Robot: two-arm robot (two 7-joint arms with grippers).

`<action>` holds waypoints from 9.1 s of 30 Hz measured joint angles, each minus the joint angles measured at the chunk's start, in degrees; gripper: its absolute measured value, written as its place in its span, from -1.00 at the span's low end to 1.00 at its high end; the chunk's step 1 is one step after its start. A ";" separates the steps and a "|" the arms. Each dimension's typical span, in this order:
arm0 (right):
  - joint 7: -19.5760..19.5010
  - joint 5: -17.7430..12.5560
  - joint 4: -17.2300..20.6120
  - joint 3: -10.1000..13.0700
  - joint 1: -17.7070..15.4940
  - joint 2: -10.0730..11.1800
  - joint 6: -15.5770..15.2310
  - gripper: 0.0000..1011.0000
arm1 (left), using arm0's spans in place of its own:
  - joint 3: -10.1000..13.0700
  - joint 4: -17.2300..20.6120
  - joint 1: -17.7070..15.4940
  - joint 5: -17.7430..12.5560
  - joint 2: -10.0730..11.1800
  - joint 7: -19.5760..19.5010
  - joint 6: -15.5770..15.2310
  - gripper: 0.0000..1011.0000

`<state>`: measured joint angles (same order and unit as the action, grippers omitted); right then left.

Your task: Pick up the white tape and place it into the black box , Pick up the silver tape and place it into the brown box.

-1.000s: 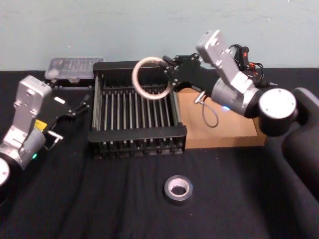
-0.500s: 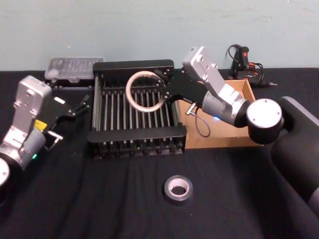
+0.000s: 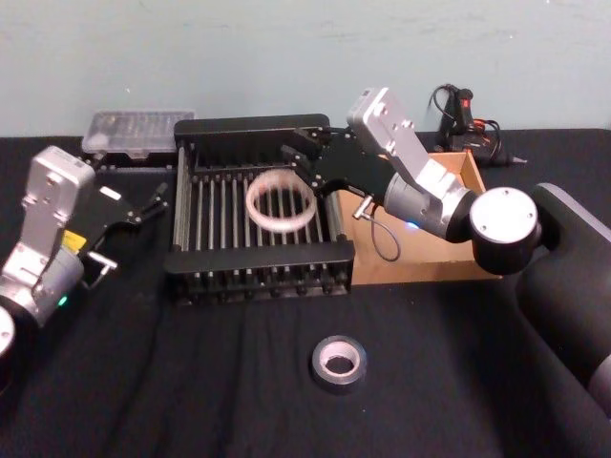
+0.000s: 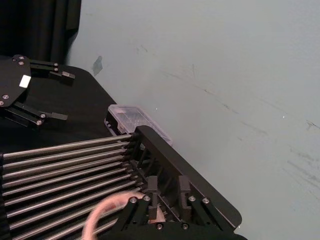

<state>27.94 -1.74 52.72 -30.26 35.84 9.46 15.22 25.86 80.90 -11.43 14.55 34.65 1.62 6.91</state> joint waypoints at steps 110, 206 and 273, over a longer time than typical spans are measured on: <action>4.03 -15.21 45.39 2.80 -28.38 25.16 -37.57 0.98 | 0.00 0.00 0.00 0.00 0.00 0.00 0.00 0.98; 4.09 -14.23 39.96 -4.14 -22.09 23.29 -40.70 -0.69 | 0.00 0.00 0.00 0.00 0.00 0.00 0.00 0.98; -11.03 -12.37 11.70 8.18 -5.66 6.94 -36.43 -0.69 | 0.00 0.00 0.00 0.00 0.00 0.00 0.00 0.98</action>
<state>16.91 -14.12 64.43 -22.08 30.18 16.39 -21.21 25.86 80.90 -11.43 14.54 34.65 1.62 6.91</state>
